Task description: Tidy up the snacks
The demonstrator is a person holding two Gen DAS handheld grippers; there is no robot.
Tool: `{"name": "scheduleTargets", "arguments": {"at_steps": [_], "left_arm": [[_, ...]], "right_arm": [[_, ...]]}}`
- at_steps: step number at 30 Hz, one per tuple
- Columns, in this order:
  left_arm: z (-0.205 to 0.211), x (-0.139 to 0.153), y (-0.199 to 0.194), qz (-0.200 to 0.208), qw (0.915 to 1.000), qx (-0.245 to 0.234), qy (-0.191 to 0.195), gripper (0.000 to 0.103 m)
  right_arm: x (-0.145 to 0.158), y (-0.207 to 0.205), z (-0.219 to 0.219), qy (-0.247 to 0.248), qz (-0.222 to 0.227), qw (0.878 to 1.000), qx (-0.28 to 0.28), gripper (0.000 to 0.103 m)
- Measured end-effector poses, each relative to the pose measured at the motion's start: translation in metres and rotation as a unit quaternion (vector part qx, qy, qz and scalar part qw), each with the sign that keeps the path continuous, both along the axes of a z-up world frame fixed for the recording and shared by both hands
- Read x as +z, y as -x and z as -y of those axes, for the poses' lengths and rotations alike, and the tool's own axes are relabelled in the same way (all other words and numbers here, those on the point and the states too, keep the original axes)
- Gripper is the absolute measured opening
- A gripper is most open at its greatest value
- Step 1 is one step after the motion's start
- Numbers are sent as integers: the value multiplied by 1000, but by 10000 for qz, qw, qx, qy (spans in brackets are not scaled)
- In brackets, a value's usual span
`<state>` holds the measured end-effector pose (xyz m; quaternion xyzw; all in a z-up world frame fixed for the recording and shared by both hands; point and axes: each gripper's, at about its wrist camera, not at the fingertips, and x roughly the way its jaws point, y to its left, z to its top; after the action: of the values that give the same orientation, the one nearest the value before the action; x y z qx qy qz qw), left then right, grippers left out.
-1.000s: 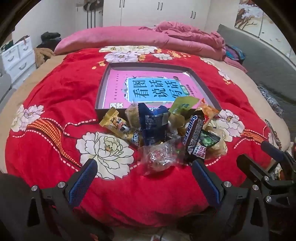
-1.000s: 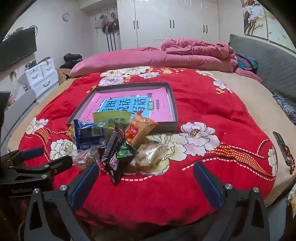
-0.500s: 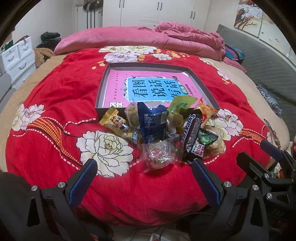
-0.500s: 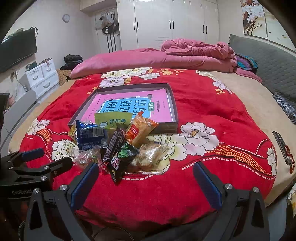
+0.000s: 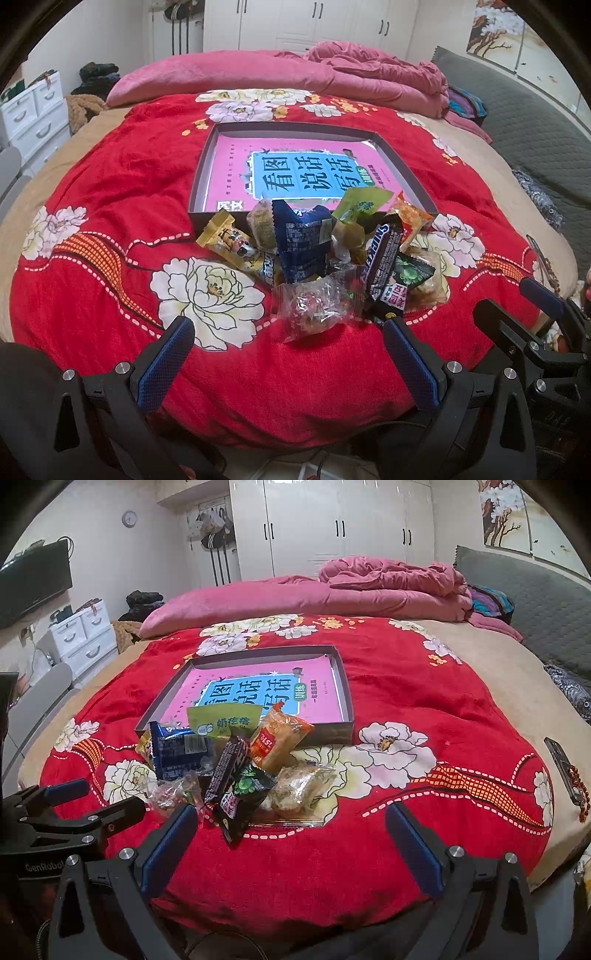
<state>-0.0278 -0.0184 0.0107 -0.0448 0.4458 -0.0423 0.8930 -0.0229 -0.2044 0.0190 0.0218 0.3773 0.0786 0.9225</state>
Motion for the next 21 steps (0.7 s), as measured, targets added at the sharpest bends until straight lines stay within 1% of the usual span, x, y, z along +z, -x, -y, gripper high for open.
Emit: {"name": "scheduleTargets", "arguments": {"at_steps": [13,21], "left_arm": [[0,-5,-3,-96,9999,3,44,102],[-8,-17,-10,-388,9989,76,270,102]], "right_arm": [[-1,-1,0,-16,-25,10000,5,102],[-6,-4,-2,-32,-109,9999,62,102]]}}
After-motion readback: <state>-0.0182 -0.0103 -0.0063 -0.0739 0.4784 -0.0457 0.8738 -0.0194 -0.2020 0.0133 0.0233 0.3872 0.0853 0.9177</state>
